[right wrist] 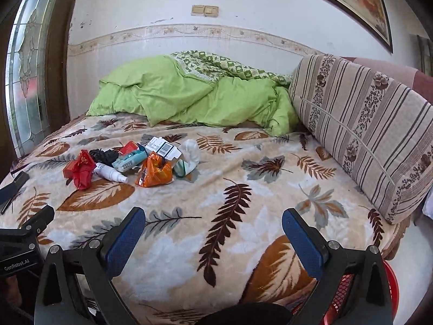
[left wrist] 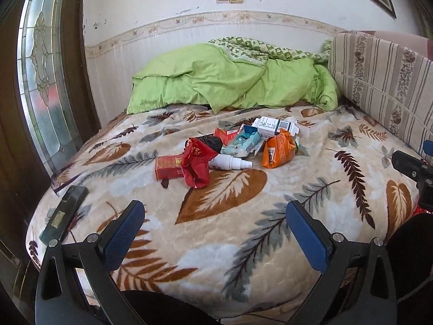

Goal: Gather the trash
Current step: 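Move both grippers toward the pile of trash on the bed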

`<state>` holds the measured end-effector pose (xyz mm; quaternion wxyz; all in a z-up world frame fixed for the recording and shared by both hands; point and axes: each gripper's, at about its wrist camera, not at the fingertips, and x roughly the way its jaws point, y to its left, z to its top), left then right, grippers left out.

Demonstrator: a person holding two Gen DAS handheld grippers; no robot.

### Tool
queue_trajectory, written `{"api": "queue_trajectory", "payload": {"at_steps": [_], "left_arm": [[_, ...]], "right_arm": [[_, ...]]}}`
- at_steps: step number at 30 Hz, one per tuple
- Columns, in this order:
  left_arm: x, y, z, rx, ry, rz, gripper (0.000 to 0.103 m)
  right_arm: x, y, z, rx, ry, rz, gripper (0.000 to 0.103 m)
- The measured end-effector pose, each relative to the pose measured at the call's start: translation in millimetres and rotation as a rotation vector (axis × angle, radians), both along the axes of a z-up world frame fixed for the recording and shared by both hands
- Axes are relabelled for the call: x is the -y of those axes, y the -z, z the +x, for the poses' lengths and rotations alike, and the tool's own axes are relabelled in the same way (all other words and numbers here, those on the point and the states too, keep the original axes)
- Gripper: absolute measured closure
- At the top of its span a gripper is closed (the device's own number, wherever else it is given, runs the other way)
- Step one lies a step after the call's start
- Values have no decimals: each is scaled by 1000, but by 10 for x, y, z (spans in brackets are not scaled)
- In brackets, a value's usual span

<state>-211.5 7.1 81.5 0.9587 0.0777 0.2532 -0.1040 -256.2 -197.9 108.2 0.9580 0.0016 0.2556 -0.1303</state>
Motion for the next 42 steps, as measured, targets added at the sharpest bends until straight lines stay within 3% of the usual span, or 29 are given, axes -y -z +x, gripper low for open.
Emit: {"api": "queue_trajectory", "payload": {"at_steps": [42], "left_arm": [[-1,0,27,-19,-11,-9,0]], "right_arm": [[11,12,40,-40,-2,10,1]]}}
